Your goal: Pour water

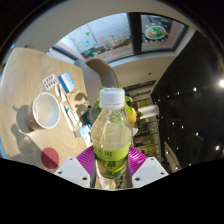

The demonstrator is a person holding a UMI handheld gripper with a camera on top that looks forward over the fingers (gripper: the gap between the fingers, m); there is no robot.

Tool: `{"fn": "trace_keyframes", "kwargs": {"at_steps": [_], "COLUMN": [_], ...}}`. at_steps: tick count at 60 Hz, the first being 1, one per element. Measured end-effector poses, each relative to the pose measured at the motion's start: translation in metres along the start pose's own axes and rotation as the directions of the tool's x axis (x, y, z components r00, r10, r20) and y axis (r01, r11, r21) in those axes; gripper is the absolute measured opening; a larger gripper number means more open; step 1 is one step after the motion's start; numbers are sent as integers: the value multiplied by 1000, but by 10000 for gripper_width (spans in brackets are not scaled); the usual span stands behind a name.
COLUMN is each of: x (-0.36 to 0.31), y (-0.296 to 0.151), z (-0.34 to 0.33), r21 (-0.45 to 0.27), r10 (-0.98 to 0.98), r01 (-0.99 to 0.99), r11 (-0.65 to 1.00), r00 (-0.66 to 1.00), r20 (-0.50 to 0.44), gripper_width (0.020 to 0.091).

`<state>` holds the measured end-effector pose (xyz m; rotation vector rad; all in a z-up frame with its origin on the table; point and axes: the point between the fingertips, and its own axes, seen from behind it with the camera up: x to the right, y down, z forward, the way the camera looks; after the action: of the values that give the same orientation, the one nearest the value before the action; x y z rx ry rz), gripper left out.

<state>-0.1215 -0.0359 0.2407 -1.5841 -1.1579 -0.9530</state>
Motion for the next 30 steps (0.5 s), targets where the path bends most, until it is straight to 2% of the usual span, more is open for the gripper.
{"fn": "trace_keyframes", "kwargs": {"at_steps": [7,14,23,30], "x": [1,-21,-65,-98], "y": [8,24,41,45], "z": [-3,3,13,21], "r21": [8,-51,-130,-135], "r10": [402,679,841,875], "r01": [-405,-684,-843,-885], "r11": [914,728,523,445], "r00": [910,709,484,398], "r20": [98,189,243,275], "gripper_width": [416,416,416,415]}}
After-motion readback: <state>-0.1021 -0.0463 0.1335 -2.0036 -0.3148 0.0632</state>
